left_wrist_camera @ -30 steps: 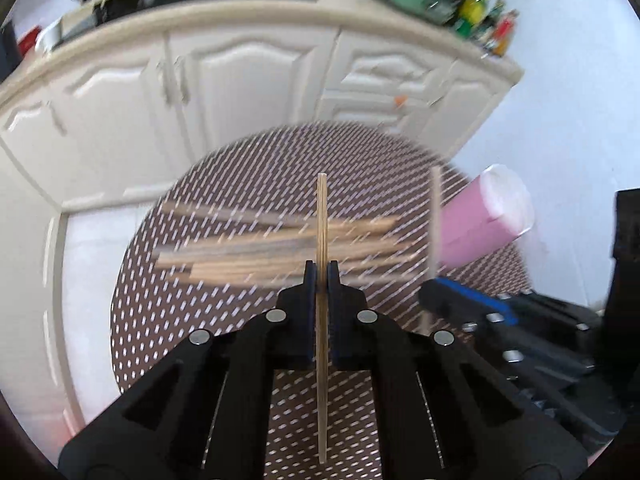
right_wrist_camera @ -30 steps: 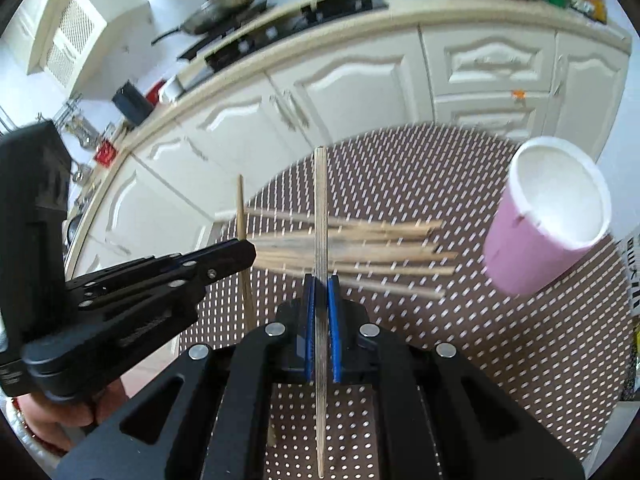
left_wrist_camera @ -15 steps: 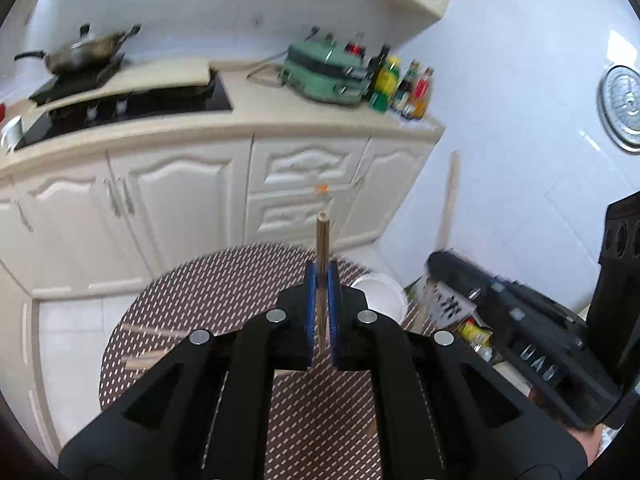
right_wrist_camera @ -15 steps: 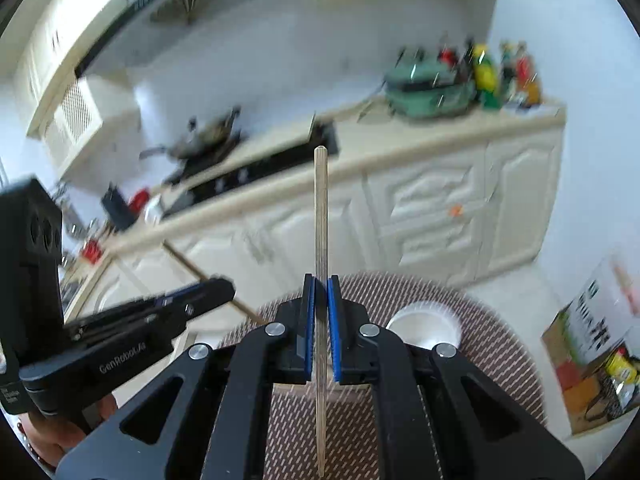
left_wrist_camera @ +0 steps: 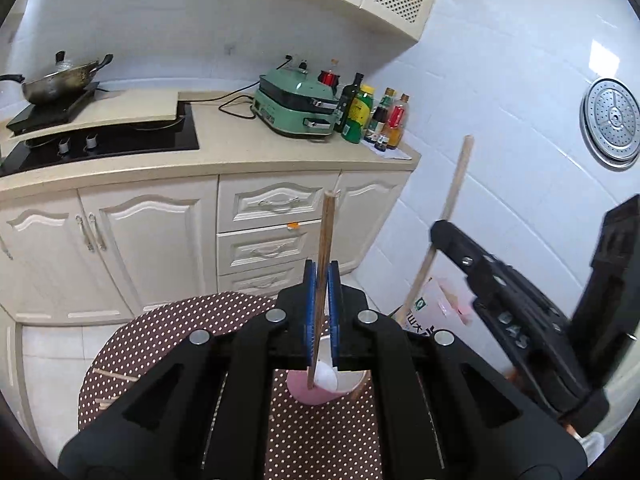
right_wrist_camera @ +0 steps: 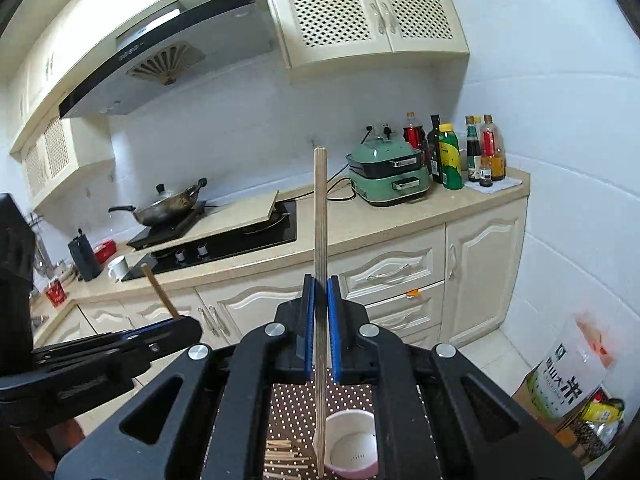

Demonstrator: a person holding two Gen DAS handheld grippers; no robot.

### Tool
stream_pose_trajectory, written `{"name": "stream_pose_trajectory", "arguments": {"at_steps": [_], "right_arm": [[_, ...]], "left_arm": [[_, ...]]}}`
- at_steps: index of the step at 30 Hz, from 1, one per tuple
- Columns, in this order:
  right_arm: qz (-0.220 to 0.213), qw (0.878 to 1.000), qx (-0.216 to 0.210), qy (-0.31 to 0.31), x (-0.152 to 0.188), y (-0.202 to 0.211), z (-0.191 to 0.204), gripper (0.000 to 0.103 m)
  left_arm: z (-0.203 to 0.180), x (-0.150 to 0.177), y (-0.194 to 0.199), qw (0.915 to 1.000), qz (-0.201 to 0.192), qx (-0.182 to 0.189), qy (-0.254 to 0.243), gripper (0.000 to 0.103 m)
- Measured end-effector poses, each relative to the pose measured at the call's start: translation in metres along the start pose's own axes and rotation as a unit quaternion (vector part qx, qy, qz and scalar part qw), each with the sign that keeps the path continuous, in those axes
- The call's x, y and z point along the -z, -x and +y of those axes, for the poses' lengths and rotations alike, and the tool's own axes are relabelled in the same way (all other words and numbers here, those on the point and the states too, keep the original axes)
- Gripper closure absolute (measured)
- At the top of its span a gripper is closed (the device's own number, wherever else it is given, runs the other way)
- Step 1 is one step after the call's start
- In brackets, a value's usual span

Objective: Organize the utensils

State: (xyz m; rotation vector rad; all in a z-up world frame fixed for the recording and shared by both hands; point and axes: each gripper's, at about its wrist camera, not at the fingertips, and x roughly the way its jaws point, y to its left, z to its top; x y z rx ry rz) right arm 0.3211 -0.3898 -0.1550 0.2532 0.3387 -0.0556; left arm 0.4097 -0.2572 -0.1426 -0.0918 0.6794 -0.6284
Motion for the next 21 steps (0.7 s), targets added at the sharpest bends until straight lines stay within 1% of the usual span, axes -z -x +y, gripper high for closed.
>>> {"name": "stream_pose_trajectory", "arguments": {"at_steps": [4, 9, 13, 16, 18, 20, 21], "right_arm": [[0.004, 1.000, -0.001, 0.009, 0.000, -0.012, -0.007, 0.098], [0.034, 0.999, 0.003, 0.011, 0.020, -0.030, -0.017, 0.098], [0.050, 0.999, 0.003, 0.008, 0.029, -0.040, -0.022, 0.098], [0.055, 0.998, 0.001, 0.007, 0.032, -0.042, -0.023, 0.098], [0.061, 0.998, -0.001, 0.007, 0.033, -0.044, -0.024, 0.098], [0.065, 0.998, -0.003, 0.008, 0.036, -0.044, -0.025, 0.098], [0.068, 0.998, -0.003, 0.008, 0.037, -0.044, -0.025, 0.098]], "left_arm": [[-0.002, -0.008, -0.002, 1.0000, -0.006, 0.002, 0.002, 0.097], [0.002, -0.009, -0.007, 0.9999, -0.008, -0.003, 0.012, 0.097], [0.003, -0.011, -0.010, 0.9998, -0.010, -0.002, 0.018, 0.097], [0.001, -0.014, -0.005, 0.9994, -0.015, 0.013, 0.029, 0.097], [-0.003, -0.016, -0.004, 0.9996, -0.022, 0.007, 0.014, 0.097], [-0.007, -0.012, -0.010, 0.9998, -0.018, -0.003, -0.001, 0.097], [-0.007, -0.009, -0.013, 0.9999, -0.015, -0.002, 0.000, 0.097]]}}
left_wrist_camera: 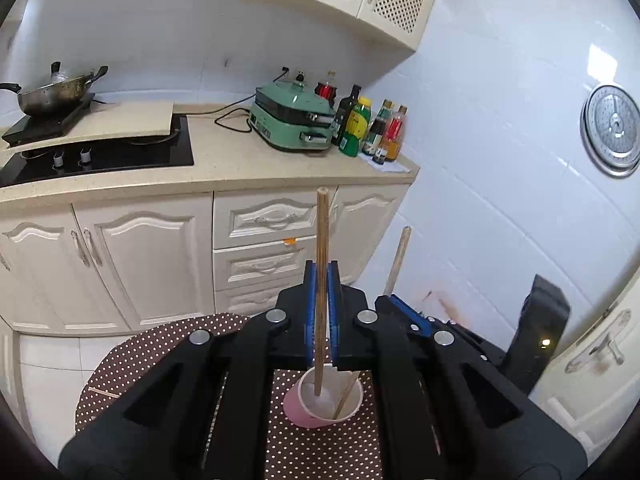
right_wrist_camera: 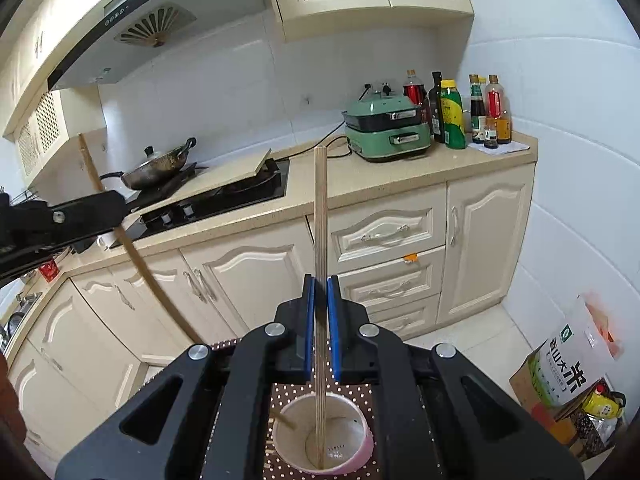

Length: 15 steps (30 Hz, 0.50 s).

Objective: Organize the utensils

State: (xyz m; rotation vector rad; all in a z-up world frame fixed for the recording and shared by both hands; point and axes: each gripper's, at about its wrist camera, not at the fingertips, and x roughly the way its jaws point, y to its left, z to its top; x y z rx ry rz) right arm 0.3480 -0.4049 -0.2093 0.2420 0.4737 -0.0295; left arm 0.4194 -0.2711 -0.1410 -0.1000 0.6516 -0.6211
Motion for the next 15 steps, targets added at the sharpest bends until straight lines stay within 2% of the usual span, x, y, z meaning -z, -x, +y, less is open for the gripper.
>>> {"name": "stream_pose_trajectory", "arguments": {"at_steps": [5, 12, 15], "right_arm": [[0.023, 1.000, 0.001, -0.001, 0.016, 0.001, -0.001, 0.098], [0.059, 0.998, -0.002, 0.001, 0.033, 0.001, 0.005, 0.097], [0.068, 0.998, -0.005, -0.002, 0.036, 0.002, 0.006, 0.095]], "left_arm": [[-0.001, 0.025, -0.023, 0.9993, 0.037, -0.005, -0.001, 0.097], [0.002, 0.054, -0.049, 0.9942, 0.106, -0.015, -0.003, 0.097], [0.006, 0.061, -0.051, 0.9926, 0.119, -0.022, 0.000, 0.097]]}}
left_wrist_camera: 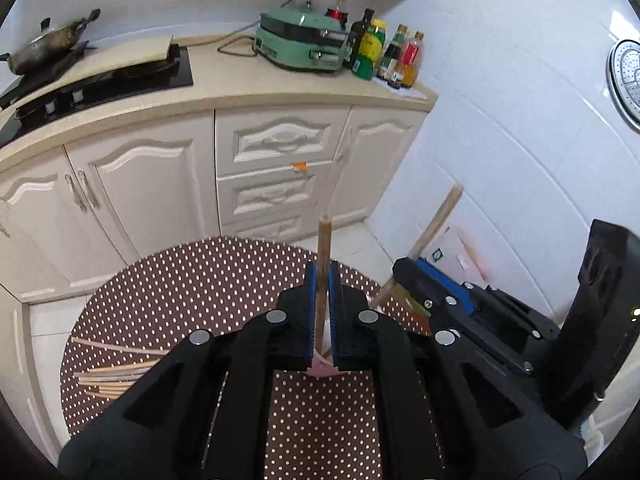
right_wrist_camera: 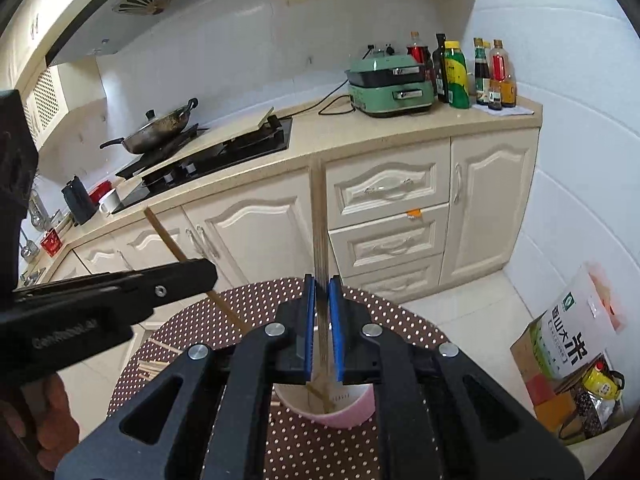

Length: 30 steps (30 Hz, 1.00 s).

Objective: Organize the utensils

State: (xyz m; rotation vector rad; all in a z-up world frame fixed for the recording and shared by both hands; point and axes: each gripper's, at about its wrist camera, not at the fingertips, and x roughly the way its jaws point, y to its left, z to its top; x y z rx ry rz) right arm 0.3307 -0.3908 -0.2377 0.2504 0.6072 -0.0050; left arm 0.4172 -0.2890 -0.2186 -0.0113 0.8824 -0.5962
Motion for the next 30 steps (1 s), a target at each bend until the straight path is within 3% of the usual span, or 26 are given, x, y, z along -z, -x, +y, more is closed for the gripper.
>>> {"name": "stream_pose_trajectory", "arguments": {"at_steps": [6, 7, 9, 10, 20, 26, 30], "right_arm": [[0.009, 1.000, 0.001, -0.003, 0.002, 0.007, 0.004, 0.092], [0.011, 1.000, 0.004, -0.001, 0.003, 0.010, 0.006, 0.090], [0.009, 1.000, 0.006, -0.002, 0.003, 0.014, 0.007, 0.087], [0.008, 1.000, 0.007, -0.002, 0.004, 0.017, 0.009, 0.085], [0.003, 1.000, 0.011, 0.022, 0.013, 0.040, 0.040, 0.081], [0.029, 0.998, -0.009, 0.047, 0.030, 0.029, 0.075, 0.080], [0.054, 0.996, -0.026, 0.070, 0.043, 0.013, 0.099, 0.079]], "left_arm": [[0.008, 0.008, -0.002, 0.9996, 0.026, -0.003, 0.011, 0.094], [0.008, 0.009, -0.003, 0.9995, 0.029, -0.004, 0.011, 0.090], [0.011, 0.013, 0.003, 0.9995, 0.027, -0.009, 0.013, 0.066], [0.012, 0.014, 0.007, 0.9996, 0.023, -0.011, 0.016, 0.044], [0.037, 0.034, 0.040, 0.9993, 0.005, -0.028, 0.025, 0.044], [0.089, 0.065, 0.047, 0.9937, 0.036, -0.063, 0.085, 0.044], [0.134, 0.090, 0.042, 0.9817, 0.078, -0.102, 0.141, 0.044]]}}
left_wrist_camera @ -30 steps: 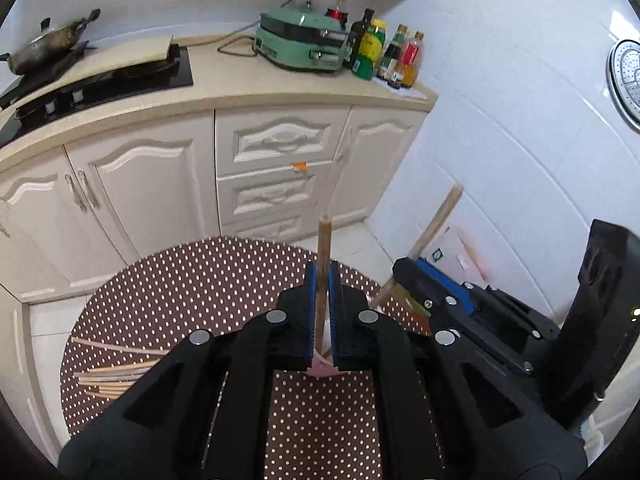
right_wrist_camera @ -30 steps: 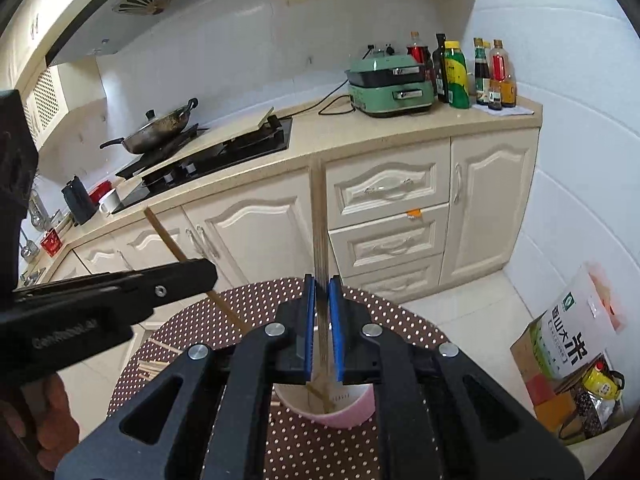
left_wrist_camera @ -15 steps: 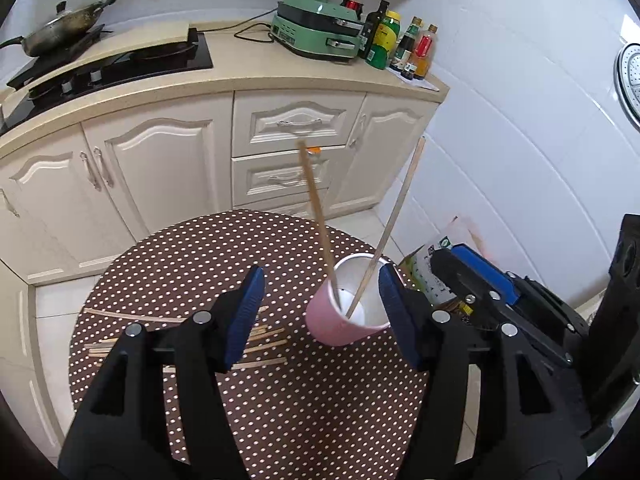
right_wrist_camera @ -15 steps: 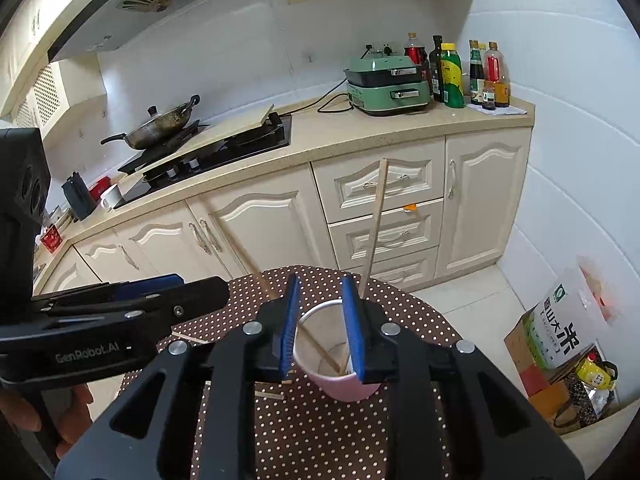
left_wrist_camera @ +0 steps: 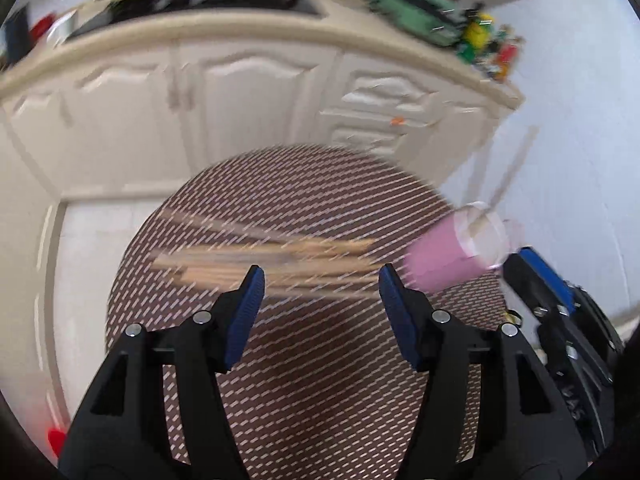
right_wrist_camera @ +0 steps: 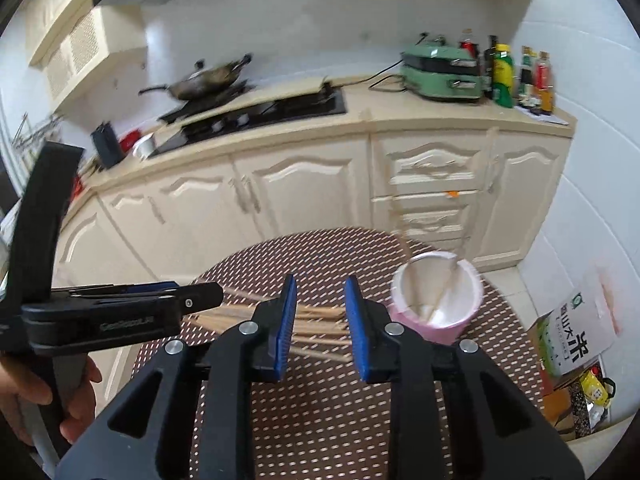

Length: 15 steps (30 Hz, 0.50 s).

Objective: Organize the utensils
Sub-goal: 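Move the right gripper back over the chopstick pile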

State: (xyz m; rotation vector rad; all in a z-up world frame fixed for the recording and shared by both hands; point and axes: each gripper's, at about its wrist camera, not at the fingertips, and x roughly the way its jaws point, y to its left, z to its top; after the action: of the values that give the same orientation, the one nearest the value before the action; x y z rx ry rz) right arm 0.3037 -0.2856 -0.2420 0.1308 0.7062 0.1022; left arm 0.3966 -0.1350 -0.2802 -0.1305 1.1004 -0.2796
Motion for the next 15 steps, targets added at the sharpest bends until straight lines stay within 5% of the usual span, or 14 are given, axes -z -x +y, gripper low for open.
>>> {"name": "stream_pose_trajectory", "arguments": {"at_steps": [8, 15], "right_arm": [[0.050, 0.998, -0.021, 0.033, 0.012, -0.038, 0.024, 0.078], [0.083, 0.995, -0.030, 0.045, 0.017, -0.069, 0.018, 0.077]], "left_arm": [[0.053, 0.019, -0.043, 0.9947, 0.068, -0.037, 0.067, 0.044], [0.053, 0.019, -0.086, 0.9893, 0.103, -0.041, 0.094, 0.044]]}}
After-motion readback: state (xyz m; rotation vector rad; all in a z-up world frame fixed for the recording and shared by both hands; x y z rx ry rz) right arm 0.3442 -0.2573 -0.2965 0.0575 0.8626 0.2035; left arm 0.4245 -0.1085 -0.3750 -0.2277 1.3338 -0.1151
